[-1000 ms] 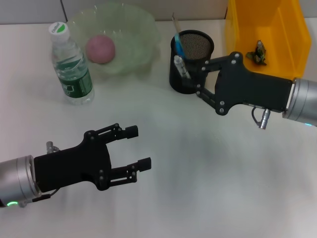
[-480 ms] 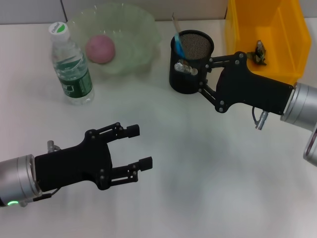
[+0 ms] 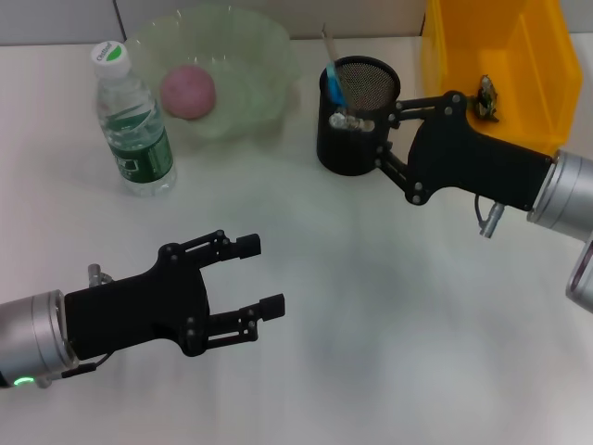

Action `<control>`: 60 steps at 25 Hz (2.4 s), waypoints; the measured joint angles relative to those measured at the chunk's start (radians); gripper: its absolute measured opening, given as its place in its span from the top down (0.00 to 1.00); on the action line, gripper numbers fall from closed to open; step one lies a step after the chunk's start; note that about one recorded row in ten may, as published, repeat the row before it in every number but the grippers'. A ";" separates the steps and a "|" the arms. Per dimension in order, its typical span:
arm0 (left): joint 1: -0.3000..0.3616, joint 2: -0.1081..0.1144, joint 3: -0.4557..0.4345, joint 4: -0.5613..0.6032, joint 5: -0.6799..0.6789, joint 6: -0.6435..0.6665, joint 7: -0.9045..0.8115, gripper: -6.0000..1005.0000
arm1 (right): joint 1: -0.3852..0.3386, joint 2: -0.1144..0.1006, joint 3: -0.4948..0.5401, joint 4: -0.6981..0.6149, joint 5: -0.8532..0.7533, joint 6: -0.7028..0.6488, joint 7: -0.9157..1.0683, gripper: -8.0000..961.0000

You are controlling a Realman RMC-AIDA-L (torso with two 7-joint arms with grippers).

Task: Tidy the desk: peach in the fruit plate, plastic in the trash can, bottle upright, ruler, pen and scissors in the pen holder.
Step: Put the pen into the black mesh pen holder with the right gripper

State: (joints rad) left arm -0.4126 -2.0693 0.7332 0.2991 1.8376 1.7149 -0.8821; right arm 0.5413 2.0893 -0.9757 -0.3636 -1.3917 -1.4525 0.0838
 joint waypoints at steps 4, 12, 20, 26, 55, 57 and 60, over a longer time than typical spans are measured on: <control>0.001 0.000 0.000 0.000 0.000 0.000 0.000 0.22 | -0.002 0.000 0.000 -0.002 0.022 0.012 -0.009 0.86; 0.001 0.000 0.001 0.000 0.000 0.000 0.000 0.22 | 0.009 0.000 -0.004 -0.001 0.061 0.067 -0.062 0.86; 0.001 -0.001 0.001 0.000 0.000 0.001 0.000 0.22 | 0.061 0.000 -0.011 0.021 0.063 0.172 -0.076 0.86; 0.001 -0.002 0.000 -0.001 0.000 0.001 0.000 0.22 | 0.107 0.001 -0.012 0.059 0.067 0.245 -0.085 0.86; -0.003 0.003 0.000 0.002 0.000 -0.004 0.000 0.22 | 0.160 0.000 0.000 0.120 0.136 0.326 0.293 0.86; -0.003 0.003 0.000 0.003 0.000 -0.004 0.000 0.22 | 0.165 -0.001 0.001 0.119 0.147 0.341 0.372 0.86; -0.003 0.003 0.000 0.003 0.000 -0.003 0.000 0.21 | 0.172 -0.003 -0.008 0.110 0.154 0.379 0.550 0.86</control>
State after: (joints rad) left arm -0.4157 -2.0662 0.7332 0.3020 1.8377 1.7116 -0.8820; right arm 0.7138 2.0866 -0.9835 -0.2532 -1.2378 -1.0735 0.6342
